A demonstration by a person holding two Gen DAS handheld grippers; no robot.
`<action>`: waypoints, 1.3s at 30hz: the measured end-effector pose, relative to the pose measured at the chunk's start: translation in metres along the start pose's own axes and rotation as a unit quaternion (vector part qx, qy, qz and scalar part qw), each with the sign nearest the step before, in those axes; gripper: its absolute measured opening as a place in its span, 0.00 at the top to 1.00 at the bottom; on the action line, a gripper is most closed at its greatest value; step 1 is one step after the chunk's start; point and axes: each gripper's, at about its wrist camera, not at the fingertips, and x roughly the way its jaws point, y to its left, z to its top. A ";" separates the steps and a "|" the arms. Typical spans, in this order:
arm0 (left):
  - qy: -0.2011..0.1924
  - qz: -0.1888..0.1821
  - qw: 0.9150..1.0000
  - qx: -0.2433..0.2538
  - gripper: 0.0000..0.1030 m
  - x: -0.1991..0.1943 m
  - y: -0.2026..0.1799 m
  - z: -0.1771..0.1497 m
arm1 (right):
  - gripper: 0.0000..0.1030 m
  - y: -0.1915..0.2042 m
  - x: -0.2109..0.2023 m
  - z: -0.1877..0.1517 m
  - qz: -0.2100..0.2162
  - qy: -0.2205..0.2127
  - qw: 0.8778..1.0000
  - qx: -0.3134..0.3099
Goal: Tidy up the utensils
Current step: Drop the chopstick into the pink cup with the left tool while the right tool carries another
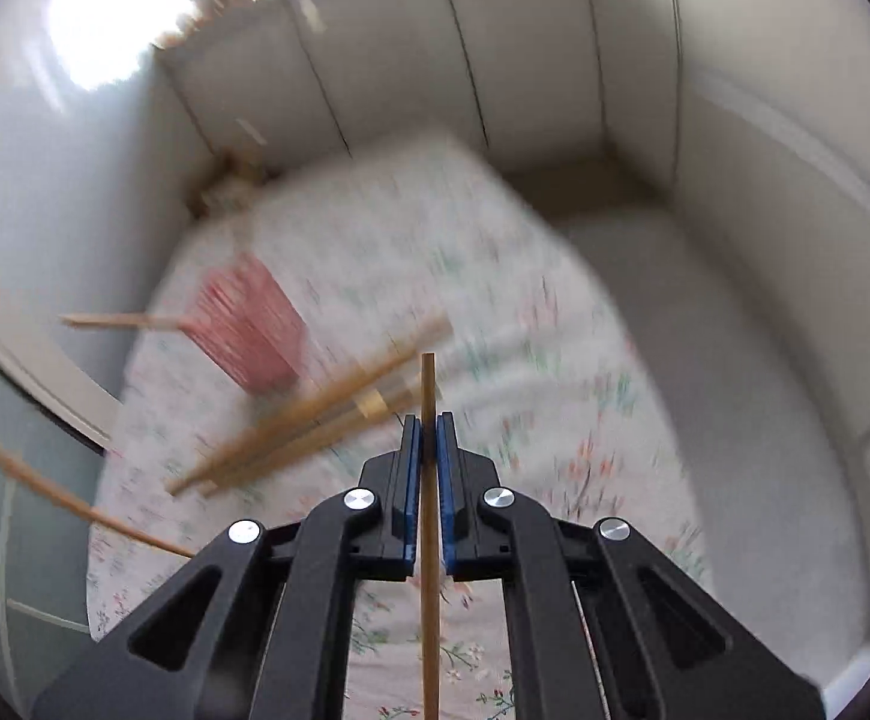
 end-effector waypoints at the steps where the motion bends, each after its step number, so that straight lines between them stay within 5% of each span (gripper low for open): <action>1: -0.001 0.001 1.000 -0.004 0.94 -0.001 -0.002 0.000 | 0.94 0.006 -0.011 0.002 0.003 -0.019 1.000 -0.009; 7: -0.007 0.011 1.000 -0.006 0.94 -0.007 -0.014 0.003 | 0.94 0.025 -0.062 0.016 0.023 -0.094 0.995 -0.034; 19: -0.029 0.046 0.998 -0.014 0.94 -0.013 -0.017 0.024 | 0.94 0.032 -0.116 0.080 0.048 -0.155 0.986 -0.026; 39: -0.085 0.112 0.987 -0.076 0.94 0.065 0.052 0.090 | 0.94 0.064 -0.084 0.140 0.079 -0.184 0.979 -0.038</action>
